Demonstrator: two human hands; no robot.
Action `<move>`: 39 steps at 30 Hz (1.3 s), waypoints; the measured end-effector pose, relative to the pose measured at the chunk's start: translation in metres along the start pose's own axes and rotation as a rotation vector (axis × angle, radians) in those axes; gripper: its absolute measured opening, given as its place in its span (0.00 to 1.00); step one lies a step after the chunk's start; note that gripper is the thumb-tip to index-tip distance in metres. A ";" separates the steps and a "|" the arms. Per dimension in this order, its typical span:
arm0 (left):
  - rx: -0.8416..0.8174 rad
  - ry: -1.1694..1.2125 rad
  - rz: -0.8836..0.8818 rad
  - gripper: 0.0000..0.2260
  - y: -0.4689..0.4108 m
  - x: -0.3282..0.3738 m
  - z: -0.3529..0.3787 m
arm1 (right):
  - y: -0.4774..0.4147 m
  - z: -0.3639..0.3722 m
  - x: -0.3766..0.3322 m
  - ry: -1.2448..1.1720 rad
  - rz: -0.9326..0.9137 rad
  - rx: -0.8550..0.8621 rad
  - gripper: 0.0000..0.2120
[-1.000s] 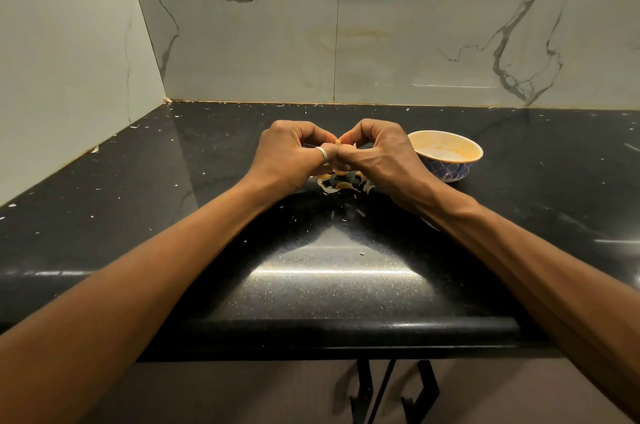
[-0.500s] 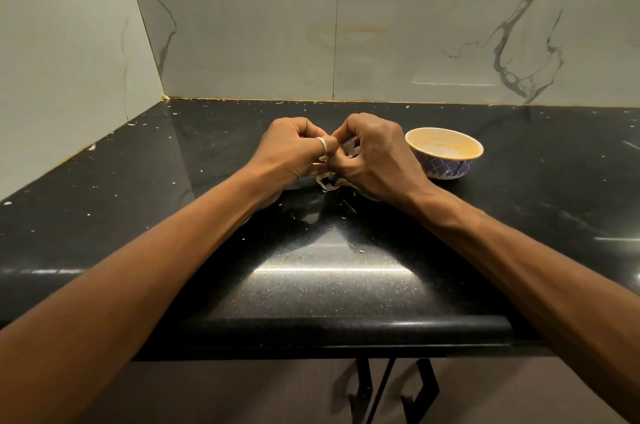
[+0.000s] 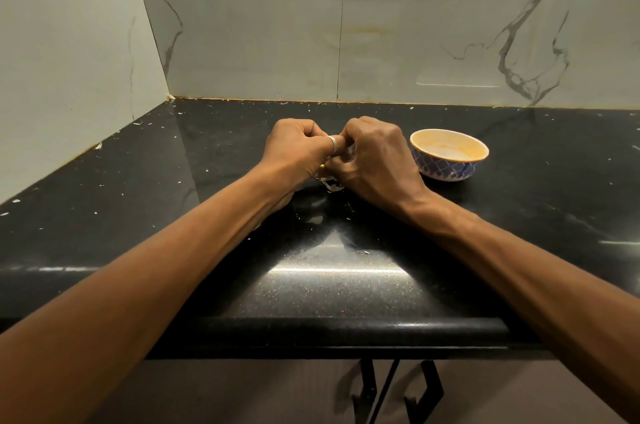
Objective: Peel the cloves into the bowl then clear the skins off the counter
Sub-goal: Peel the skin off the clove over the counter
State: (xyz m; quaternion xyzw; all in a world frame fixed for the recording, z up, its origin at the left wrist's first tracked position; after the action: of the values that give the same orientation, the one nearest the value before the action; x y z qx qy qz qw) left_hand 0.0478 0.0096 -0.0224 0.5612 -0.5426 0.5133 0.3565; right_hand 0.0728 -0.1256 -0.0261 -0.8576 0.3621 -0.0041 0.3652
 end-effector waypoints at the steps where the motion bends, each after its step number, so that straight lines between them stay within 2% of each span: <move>1: -0.006 0.016 0.000 0.14 -0.001 0.000 0.000 | 0.000 0.000 0.001 -0.004 0.017 0.001 0.13; 6: -0.030 0.124 -0.001 0.15 0.000 -0.001 0.002 | 0.000 -0.005 0.004 -0.189 0.142 -0.024 0.06; 9: -0.028 0.150 -0.002 0.16 0.000 0.000 0.002 | 0.001 -0.007 0.003 -0.220 0.170 -0.003 0.03; 16: -0.033 0.235 -0.002 0.14 0.003 0.003 0.002 | -0.001 -0.004 0.010 -0.347 0.251 -0.014 0.03; 19: 0.001 0.238 -0.010 0.13 0.000 0.001 -0.001 | -0.002 -0.003 0.017 -0.544 0.357 -0.017 0.02; 22: 0.000 0.283 -0.033 0.11 -0.002 -0.001 -0.004 | -0.002 -0.004 0.020 -0.862 0.441 -0.031 0.01; 27: -0.013 0.292 -0.046 0.08 -0.003 -0.001 -0.008 | -0.003 -0.008 0.016 -1.065 0.468 -0.122 0.07; 30: -0.005 0.272 -0.040 0.07 -0.004 -0.001 -0.008 | -0.004 -0.007 0.015 -1.077 0.454 -0.153 0.05; 33: -0.004 0.272 -0.032 0.06 -0.004 0.000 -0.007 | -0.003 -0.007 0.018 -0.974 0.420 -0.171 0.08; 39: -0.070 0.190 0.034 0.04 -0.002 0.001 -0.006 | -0.003 -0.009 0.023 -0.899 0.434 -0.123 0.10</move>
State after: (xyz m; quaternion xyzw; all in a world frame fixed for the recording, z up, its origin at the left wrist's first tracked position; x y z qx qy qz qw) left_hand 0.0484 0.0152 -0.0197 0.4878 -0.5333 0.5511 0.4170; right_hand 0.0889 -0.1438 -0.0236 -0.6993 0.3387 0.4630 0.4264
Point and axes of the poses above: each hand's wrist, its own y-axis away from the middle knuckle, its own z-axis out of the palm, x = y × z, the point moved 2 cm from there along -y, towards the middle knuckle, and after that the axes turned 9 degrees about -x, right-handed, at the moved point
